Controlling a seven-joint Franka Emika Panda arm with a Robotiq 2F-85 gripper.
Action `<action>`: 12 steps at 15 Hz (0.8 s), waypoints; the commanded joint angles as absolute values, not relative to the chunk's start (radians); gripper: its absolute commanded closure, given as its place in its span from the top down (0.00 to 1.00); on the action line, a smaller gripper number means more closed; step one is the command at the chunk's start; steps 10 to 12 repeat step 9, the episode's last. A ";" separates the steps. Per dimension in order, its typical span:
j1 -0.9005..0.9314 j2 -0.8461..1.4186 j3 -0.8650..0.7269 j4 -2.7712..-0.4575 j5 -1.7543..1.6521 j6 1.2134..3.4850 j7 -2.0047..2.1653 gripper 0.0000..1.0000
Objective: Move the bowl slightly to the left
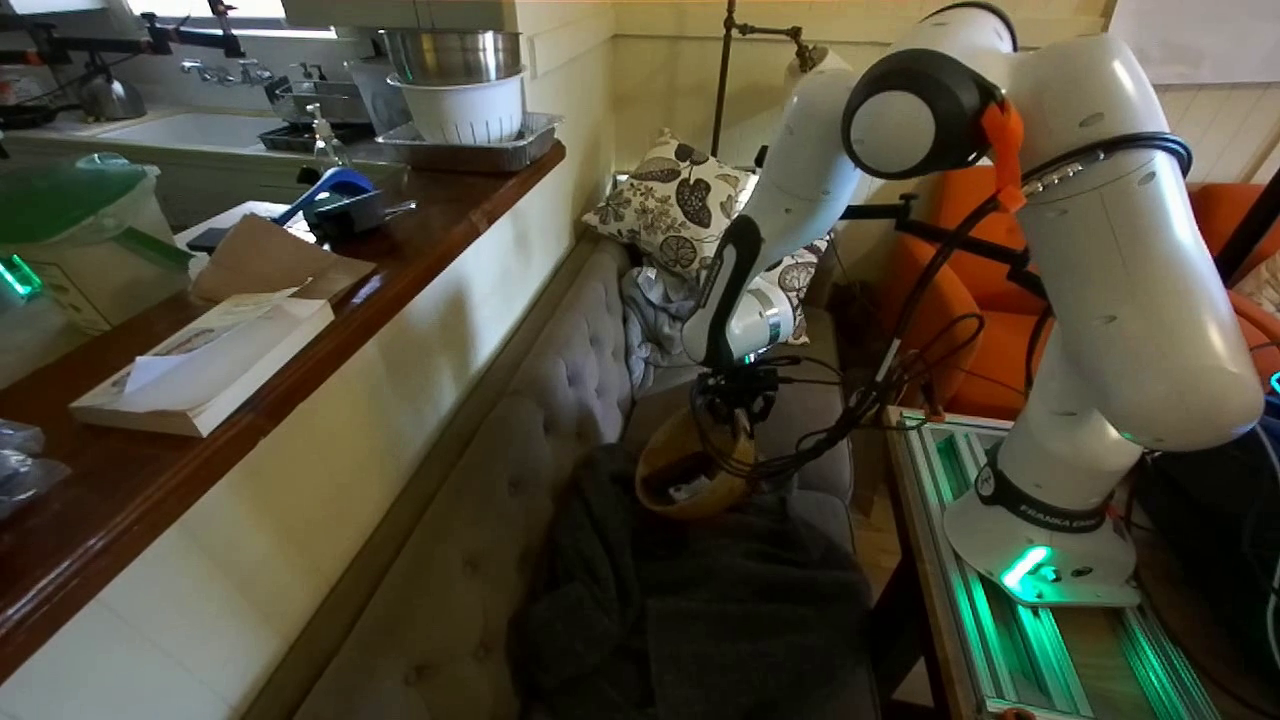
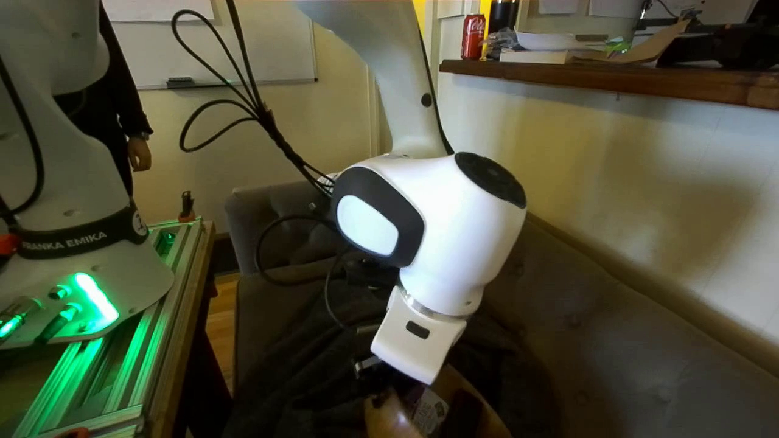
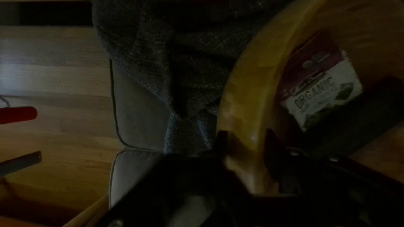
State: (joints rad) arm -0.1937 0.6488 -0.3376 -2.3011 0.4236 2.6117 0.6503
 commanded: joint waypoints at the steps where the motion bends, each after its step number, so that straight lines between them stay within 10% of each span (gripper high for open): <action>1: -0.047 0.720 -0.473 -2.273 0.267 2.627 0.847 0.64; 6: -0.046 0.719 -0.519 -2.257 0.091 2.580 0.781 1.00; 12: -0.049 0.725 -0.515 -2.258 0.083 2.584 0.783 1.00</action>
